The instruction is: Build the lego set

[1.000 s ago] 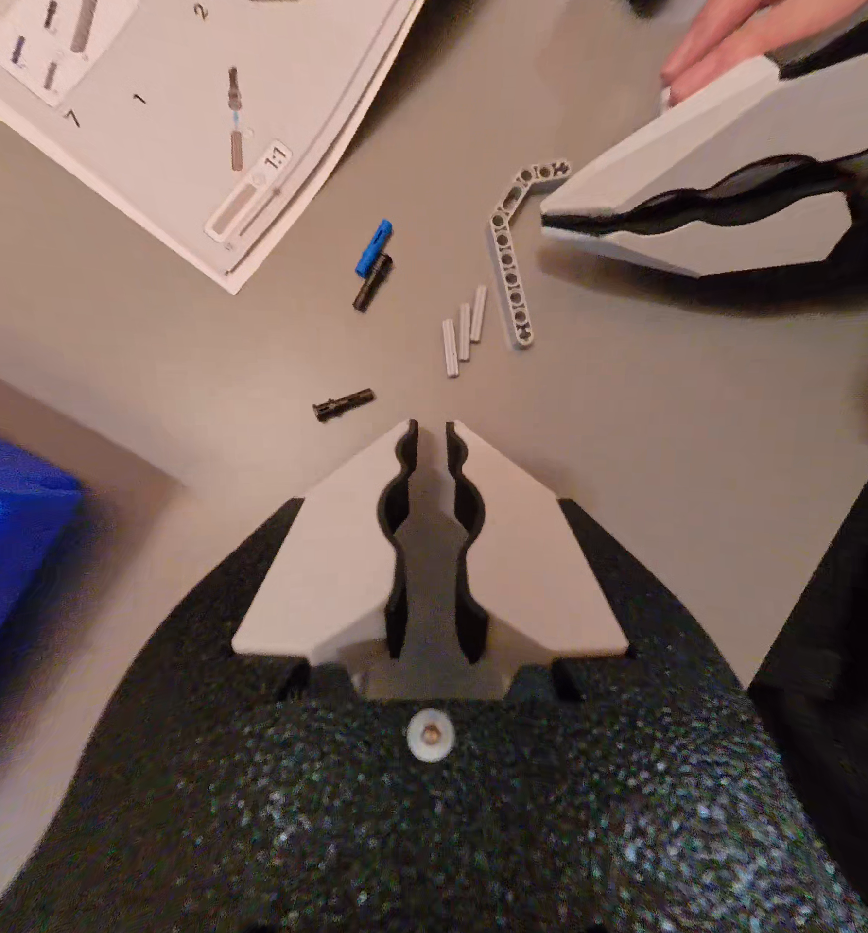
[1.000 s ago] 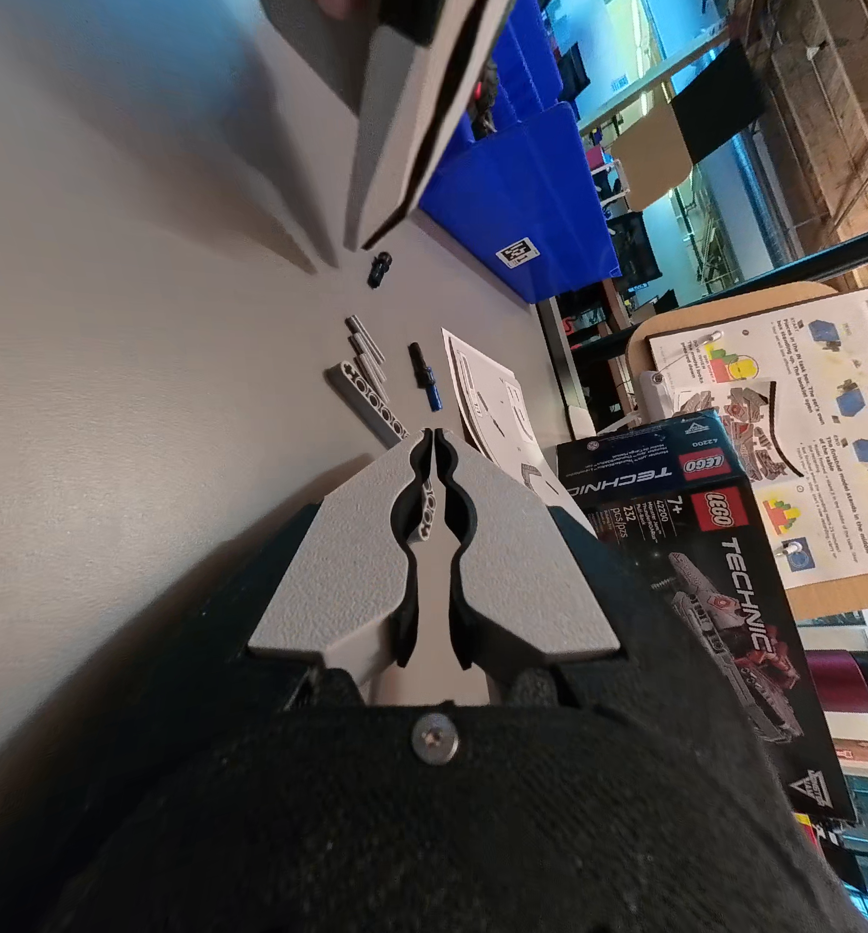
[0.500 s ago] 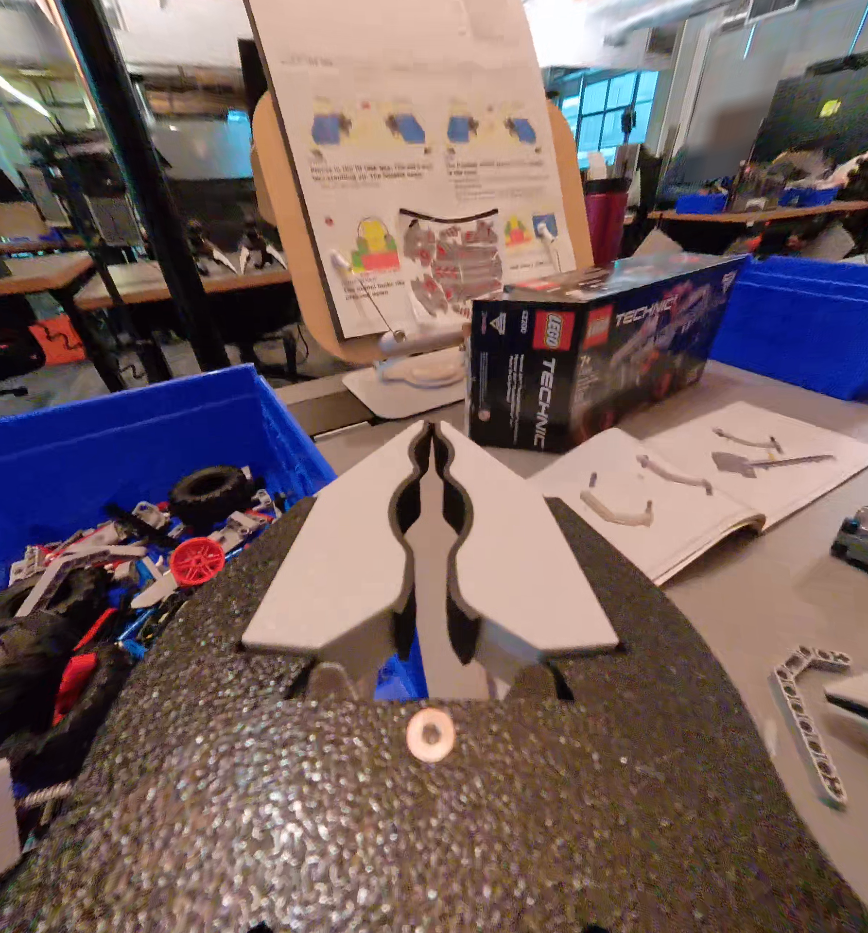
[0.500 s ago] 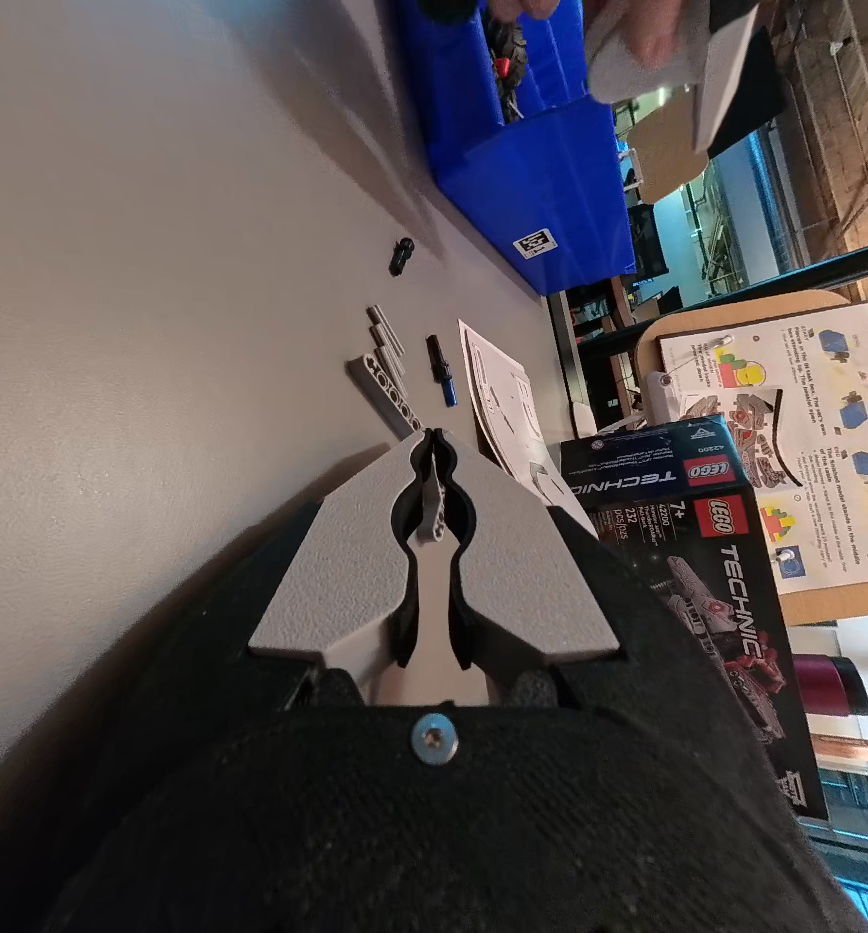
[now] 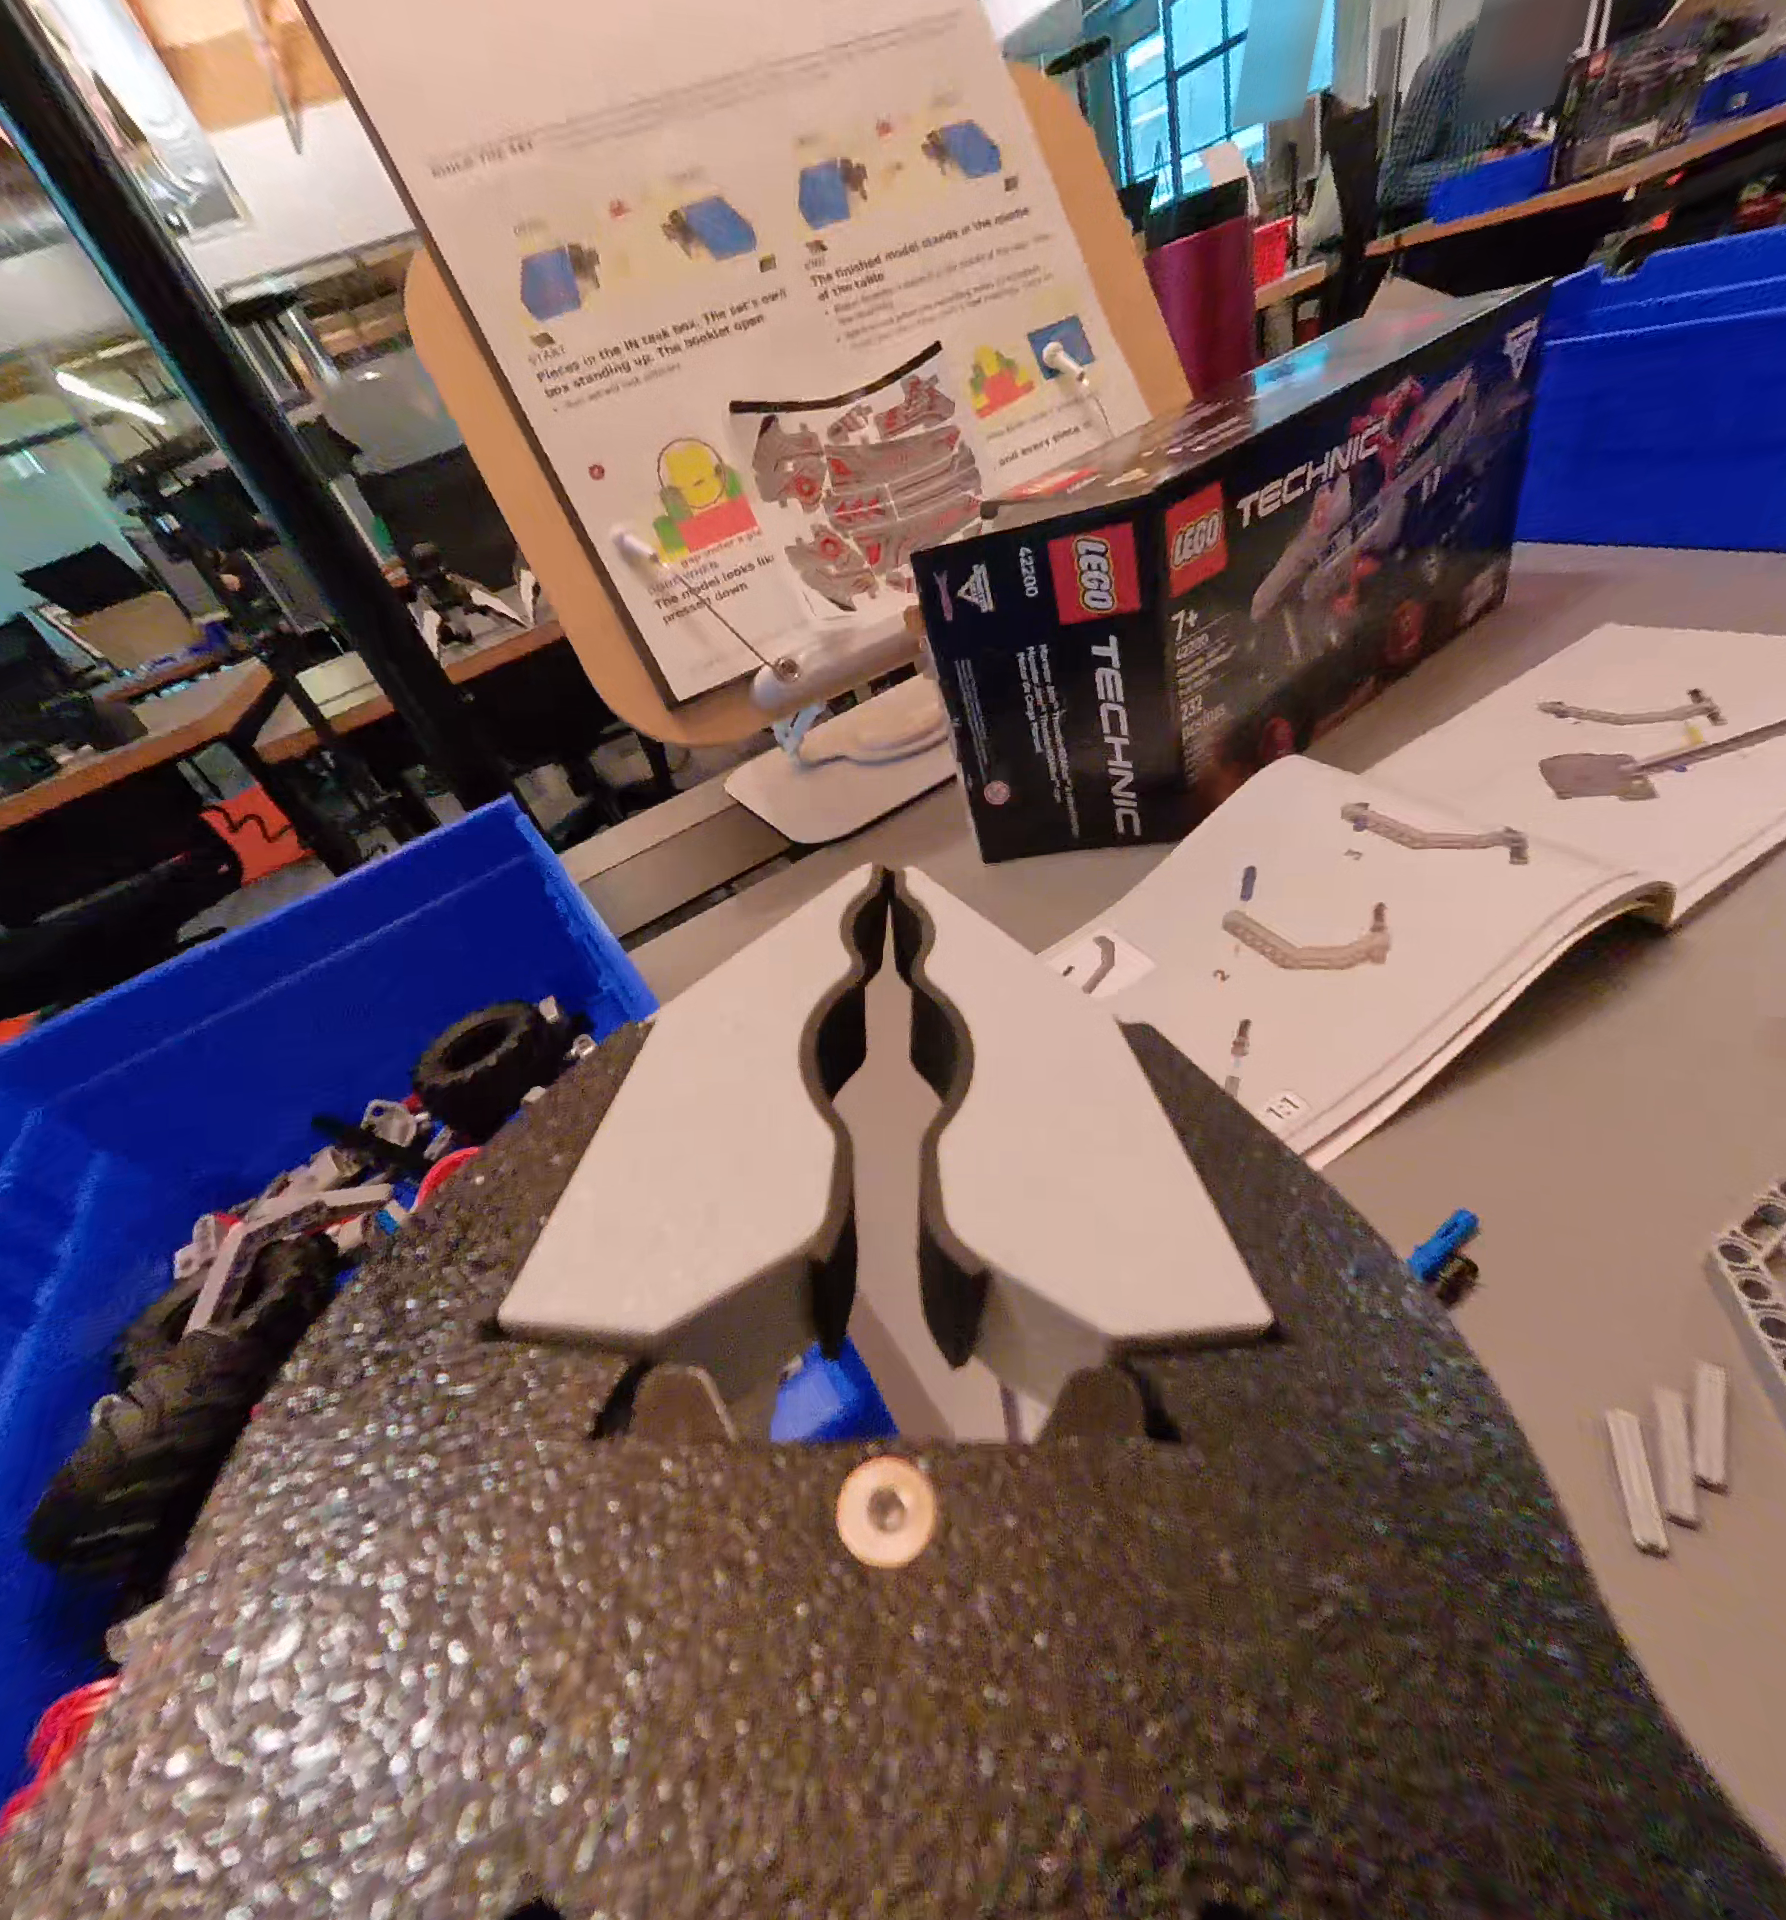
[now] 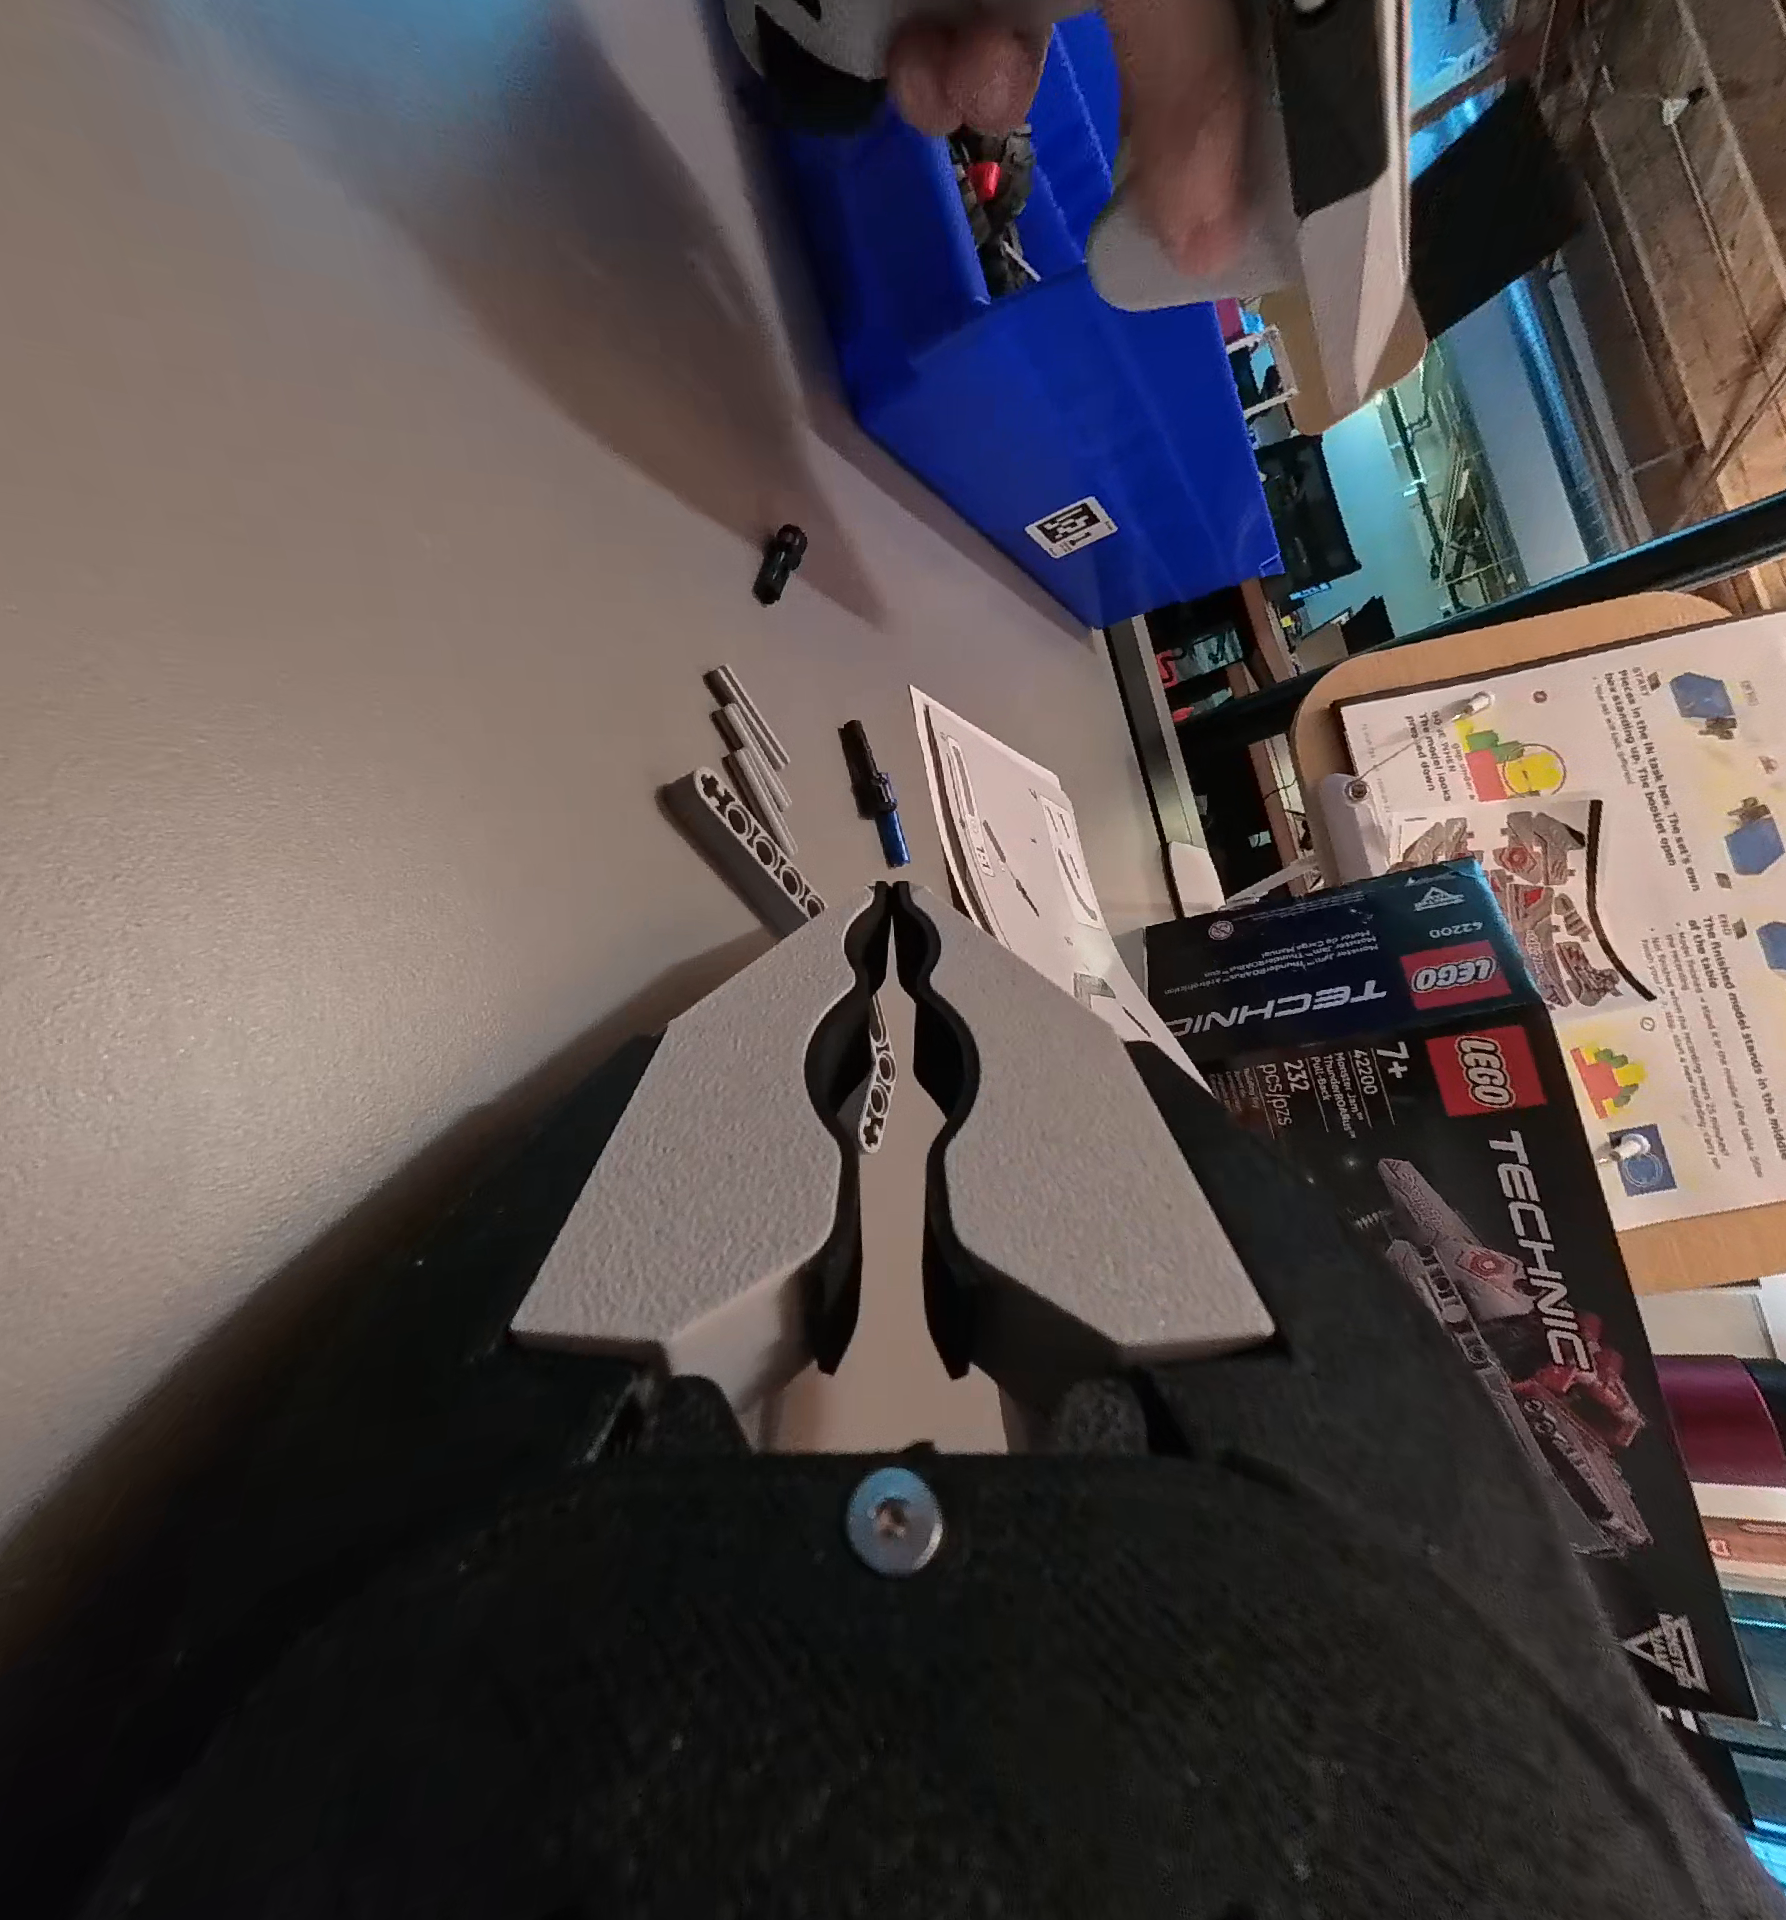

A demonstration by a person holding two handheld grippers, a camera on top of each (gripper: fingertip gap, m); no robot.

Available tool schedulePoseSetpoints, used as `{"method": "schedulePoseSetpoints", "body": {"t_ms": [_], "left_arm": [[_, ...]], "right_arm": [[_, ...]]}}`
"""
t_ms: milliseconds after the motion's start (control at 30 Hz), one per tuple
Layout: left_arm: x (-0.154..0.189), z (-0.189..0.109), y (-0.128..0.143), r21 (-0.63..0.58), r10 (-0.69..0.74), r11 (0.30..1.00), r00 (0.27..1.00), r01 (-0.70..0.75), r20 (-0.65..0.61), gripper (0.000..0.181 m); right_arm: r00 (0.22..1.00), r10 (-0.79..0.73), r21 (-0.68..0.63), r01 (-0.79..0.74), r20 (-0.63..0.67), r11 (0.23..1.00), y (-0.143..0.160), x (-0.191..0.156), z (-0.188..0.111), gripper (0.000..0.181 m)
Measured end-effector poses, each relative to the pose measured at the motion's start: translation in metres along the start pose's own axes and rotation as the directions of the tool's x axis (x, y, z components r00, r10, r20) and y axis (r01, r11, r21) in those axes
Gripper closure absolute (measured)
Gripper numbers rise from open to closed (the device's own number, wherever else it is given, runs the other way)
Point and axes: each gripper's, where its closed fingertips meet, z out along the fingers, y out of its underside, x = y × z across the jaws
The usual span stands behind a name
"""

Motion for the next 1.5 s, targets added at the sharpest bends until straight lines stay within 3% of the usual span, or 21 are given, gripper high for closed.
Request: {"method": "schedulePoseSetpoints", "body": {"t_ms": [100,367,567,667,900,1500], "left_arm": [[-0.002,-0.004,-0.011,0.05,0.065,0.996,0.997,-0.068,0.047,0.181],[-0.011,-0.004,-0.006,-0.006,0.195,0.981,0.968,-0.196,0.157,0.181],[-0.031,-0.012,-0.01,0.044,0.118,0.99,0.963,-0.132,0.243,0.181],[-0.035,-0.014,-0.012,0.092,0.023,0.995,0.974,-0.045,0.225,0.181],[-0.046,-0.021,-0.019,0.215,-0.213,0.961,0.963,0.175,0.165,0.181],[-0.044,-0.019,-0.016,0.203,-0.213,0.962,0.965,0.18,0.155,0.181]], "right_arm": [[1.0,-0.013,0.003,0.013,0.006,1.0,0.0,-0.002,0.0,0.181],[0.999,-0.042,0.016,0.042,0.011,0.999,-0.003,-0.004,0.001,0.181],[0.999,0.015,0.056,-0.013,-0.041,0.998,-0.008,0.009,-0.003,0.171],[1.0,-0.003,0.054,0.005,-0.027,0.999,-0.008,0.006,-0.001,0.163],[1.0,-0.03,0.08,0.031,-0.008,0.996,-0.016,0.001,0.0,0.165],[0.997,-0.068,0.045,0.067,0.019,0.997,-0.008,-0.001,0.006,0.173]]}}
